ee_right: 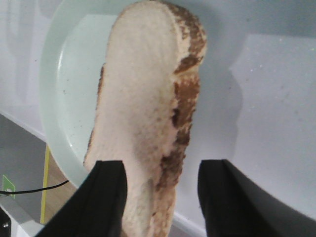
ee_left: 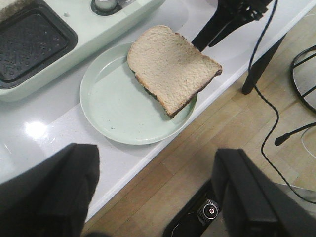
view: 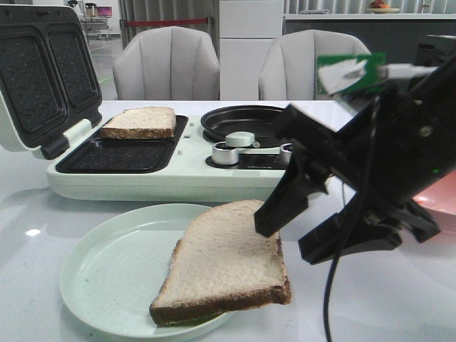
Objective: Make breakfast with bread and shrimp
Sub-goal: 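Grasp the second bread slice from the plate with the right gripper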
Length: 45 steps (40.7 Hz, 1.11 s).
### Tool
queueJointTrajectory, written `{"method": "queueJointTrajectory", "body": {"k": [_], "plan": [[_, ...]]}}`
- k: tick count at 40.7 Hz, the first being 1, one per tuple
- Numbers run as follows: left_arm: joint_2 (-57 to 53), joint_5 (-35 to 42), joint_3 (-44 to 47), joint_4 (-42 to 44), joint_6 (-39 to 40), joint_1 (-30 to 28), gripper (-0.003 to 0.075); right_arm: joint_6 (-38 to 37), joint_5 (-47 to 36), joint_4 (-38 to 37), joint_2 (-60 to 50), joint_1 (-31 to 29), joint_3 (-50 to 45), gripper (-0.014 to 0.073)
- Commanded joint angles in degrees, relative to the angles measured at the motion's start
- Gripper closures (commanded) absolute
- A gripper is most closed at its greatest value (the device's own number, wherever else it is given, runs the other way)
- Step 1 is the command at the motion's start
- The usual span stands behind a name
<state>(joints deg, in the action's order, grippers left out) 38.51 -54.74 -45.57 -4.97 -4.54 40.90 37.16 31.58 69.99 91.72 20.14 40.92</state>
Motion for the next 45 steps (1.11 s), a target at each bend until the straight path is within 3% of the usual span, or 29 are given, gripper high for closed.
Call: {"method": "queueJointTrajectory", "body": {"k": [1, 14, 23, 29, 38, 45], "plan": [[0.0, 3.3, -1.6, -0.9, 0.0, 0.4, 0.019, 0.9, 0.8, 2.3, 1.7, 0.1, 3.3, 0.0153], [0.0, 3.3, -1.6, -0.9, 0.0, 0.4, 0.019, 2.5, 7.1, 2.2, 6.8, 0.1, 8.2, 0.0155], [0.0, 3.3, -1.6, -0.9, 0.0, 0.4, 0.019, 3.0, 7.3, 1.8, 6.8, 0.1, 8.2, 0.0398], [0.0, 3.3, -1.6, -0.8, 0.0, 0.4, 0.019, 3.1, 8.1, 1.8, 5.8, 0.1, 8.2, 0.0513], [0.0, 3.3, -1.6, -0.7, 0.0, 0.4, 0.019, 3.4, 9.3, 1.9, -3.2, 0.1, 10.0, 0.055], [0.0, 3.3, -1.6, -0.7, 0.0, 0.4, 0.019, 3.4, 10.7, 2.8, -7.1, 0.1, 18.3, 0.055]]}}
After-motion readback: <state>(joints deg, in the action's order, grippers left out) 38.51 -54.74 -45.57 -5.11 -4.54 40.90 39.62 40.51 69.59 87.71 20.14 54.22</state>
